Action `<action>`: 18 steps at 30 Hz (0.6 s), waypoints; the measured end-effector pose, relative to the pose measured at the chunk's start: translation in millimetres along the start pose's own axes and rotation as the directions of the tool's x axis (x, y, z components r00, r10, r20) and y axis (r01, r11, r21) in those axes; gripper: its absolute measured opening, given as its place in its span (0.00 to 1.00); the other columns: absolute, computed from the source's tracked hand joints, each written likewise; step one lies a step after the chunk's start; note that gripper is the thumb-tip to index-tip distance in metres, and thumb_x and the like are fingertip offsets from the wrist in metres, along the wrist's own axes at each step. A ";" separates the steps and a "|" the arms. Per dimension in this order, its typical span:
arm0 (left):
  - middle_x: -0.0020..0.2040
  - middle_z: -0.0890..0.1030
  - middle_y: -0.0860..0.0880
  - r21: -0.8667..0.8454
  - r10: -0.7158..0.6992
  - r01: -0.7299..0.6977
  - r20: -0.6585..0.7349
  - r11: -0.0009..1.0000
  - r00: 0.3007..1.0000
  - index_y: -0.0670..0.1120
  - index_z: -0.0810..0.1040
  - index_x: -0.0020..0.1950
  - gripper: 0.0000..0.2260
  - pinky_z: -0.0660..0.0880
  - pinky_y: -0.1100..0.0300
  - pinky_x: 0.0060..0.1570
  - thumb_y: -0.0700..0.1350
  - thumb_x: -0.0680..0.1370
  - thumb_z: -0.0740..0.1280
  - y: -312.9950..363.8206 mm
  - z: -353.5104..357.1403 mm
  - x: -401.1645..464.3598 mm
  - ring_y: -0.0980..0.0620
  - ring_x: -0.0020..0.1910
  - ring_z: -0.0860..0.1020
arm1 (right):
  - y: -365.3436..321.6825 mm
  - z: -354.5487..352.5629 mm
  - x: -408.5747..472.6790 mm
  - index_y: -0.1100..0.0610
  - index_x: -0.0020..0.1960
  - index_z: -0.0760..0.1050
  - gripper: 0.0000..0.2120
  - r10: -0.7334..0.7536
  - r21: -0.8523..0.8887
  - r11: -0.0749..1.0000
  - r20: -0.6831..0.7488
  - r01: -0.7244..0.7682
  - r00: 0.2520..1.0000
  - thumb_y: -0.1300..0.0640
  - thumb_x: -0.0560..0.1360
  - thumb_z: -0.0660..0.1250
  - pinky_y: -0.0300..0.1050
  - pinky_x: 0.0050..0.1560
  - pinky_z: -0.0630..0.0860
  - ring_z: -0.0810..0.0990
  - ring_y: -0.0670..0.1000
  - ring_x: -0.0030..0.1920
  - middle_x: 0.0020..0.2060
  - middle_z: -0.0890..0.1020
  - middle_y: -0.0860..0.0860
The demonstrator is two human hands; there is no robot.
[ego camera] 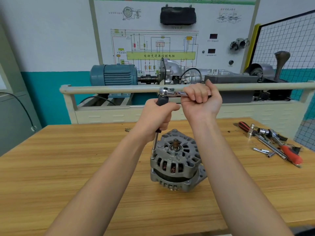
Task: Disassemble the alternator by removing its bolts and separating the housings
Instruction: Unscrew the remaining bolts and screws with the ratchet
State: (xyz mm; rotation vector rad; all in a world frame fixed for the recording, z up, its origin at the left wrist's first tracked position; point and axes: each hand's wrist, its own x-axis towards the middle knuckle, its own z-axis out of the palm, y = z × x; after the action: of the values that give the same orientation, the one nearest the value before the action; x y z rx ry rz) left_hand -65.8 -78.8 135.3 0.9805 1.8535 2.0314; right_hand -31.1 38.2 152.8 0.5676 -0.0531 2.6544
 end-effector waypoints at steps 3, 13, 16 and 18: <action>0.20 0.59 0.53 -0.049 -0.015 0.014 -0.018 0.999 1.000 0.48 0.60 0.30 0.19 0.53 0.66 0.22 0.36 0.76 0.64 -1.2 -3.4 2.9 0.55 0.19 0.54 | 6.6 5.1 -0.9 0.55 0.22 0.61 0.21 -0.057 -0.083 0.995 -0.018 0.055 0.998 0.62 0.73 0.58 0.37 0.20 0.58 0.57 0.46 0.17 0.17 0.59 0.47; 0.22 0.63 0.51 -0.087 -0.008 0.020 0.136 0.996 0.991 0.46 0.66 0.28 0.15 0.60 0.64 0.23 0.41 0.72 0.68 -0.5 -15.8 7.5 0.53 0.20 0.59 | 12.9 15.9 -9.8 0.54 0.23 0.61 0.24 -0.163 -0.210 0.966 -0.030 0.153 0.986 0.62 0.79 0.55 0.37 0.22 0.59 0.57 0.47 0.18 0.17 0.59 0.47; 0.24 0.70 0.48 -0.124 0.033 -0.017 0.128 0.992 0.991 0.44 0.69 0.31 0.13 0.69 0.62 0.26 0.37 0.73 0.67 1.9 -21.4 10.2 0.51 0.23 0.67 | 23.5 22.0 -20.1 0.54 0.23 0.61 0.26 -0.227 -0.392 0.884 0.116 0.254 0.967 0.62 0.79 0.54 0.40 0.24 0.61 0.58 0.47 0.20 0.18 0.59 0.47; 0.21 0.66 0.50 -0.119 0.030 -0.022 0.072 0.993 0.997 0.46 0.66 0.28 0.18 0.63 0.64 0.23 0.37 0.77 0.66 0.5 -18.7 10.6 0.53 0.20 0.63 | 35.4 21.0 -31.6 0.55 0.24 0.63 0.24 -0.279 -0.510 0.754 0.319 0.413 0.906 0.63 0.79 0.56 0.43 0.28 0.62 0.59 0.48 0.21 0.18 0.61 0.48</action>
State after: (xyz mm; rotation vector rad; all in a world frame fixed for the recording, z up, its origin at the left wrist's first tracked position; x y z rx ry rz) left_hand -84.9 -87.7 139.6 1.0376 1.6722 2.0643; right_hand -11.6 -9.1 161.1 0.5930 -0.7155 2.0442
